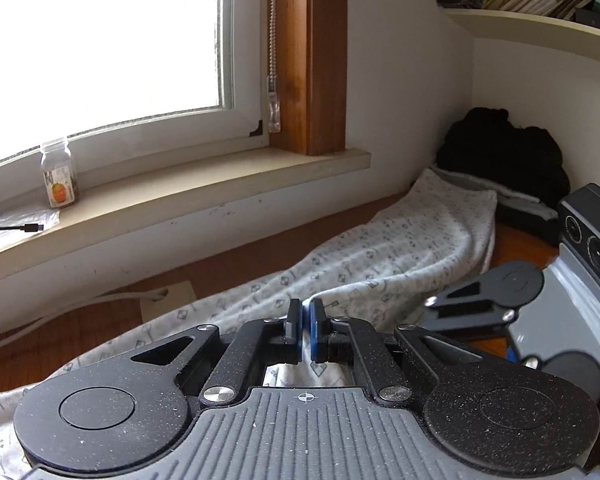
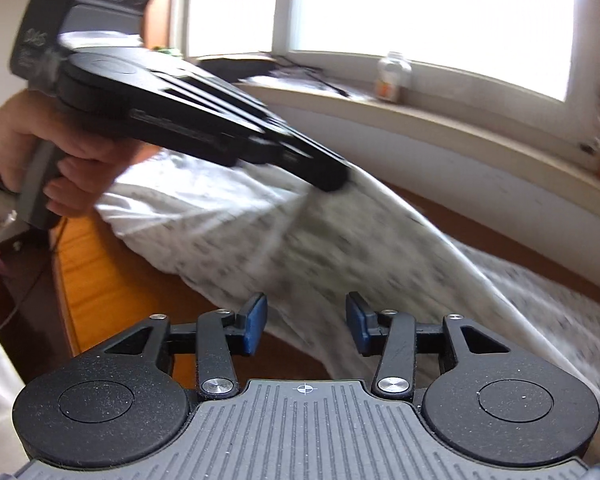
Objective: Fold clothes
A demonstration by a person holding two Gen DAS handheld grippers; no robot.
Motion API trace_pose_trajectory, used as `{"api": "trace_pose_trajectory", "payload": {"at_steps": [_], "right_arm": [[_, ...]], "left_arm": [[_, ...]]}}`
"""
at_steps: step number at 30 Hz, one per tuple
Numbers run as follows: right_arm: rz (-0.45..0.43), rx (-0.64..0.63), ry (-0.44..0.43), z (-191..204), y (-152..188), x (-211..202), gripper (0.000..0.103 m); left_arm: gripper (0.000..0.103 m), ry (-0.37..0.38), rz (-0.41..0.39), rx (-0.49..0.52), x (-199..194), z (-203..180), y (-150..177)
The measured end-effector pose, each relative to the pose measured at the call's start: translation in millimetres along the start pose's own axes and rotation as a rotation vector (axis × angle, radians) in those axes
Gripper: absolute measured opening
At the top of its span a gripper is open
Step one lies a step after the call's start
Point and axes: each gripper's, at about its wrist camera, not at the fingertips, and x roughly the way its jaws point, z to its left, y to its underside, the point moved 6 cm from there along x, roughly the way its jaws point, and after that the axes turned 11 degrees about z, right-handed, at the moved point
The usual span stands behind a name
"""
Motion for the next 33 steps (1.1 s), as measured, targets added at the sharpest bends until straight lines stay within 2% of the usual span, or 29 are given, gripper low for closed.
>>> {"api": "trace_pose_trajectory", "payload": {"at_steps": [5,9,12,17,20,24,26,27,30,33], "right_arm": [[0.022,-0.057,-0.010,17,-15,23,0.044],[0.035,-0.096,-0.035,30,-17,29,0.044],[0.028,-0.112,-0.056,38,-16,23,0.037],[0.027,-0.076,-0.079,35,-16,26,0.034],[0.023,-0.011,-0.100,28,-16,29,0.033],[-0.013,0.057,-0.139,24,-19,23,0.032],[-0.033,0.067,-0.138,23,-21,18,0.013],[-0.034,0.072,-0.144,23,-22,17,0.008],[-0.010,0.082,-0.133,22,-22,19,0.011],[0.008,0.087,-0.129,19,-19,25,0.014]], "left_arm": [[0.003,0.002,0.009,0.000,2,1,1],[0.003,-0.029,0.059,0.020,17,9,7],[0.003,-0.018,0.090,-0.010,29,22,12],[0.004,0.001,0.113,-0.031,38,31,16],[0.004,0.027,0.086,-0.061,26,40,16],[0.004,-0.022,0.061,-0.111,6,72,19],[0.004,-0.084,0.082,-0.118,4,91,25],[0.004,-0.119,0.100,-0.117,5,101,29],[0.004,-0.172,0.169,-0.134,15,130,46],[0.004,-0.175,0.198,-0.152,23,149,60]]}}
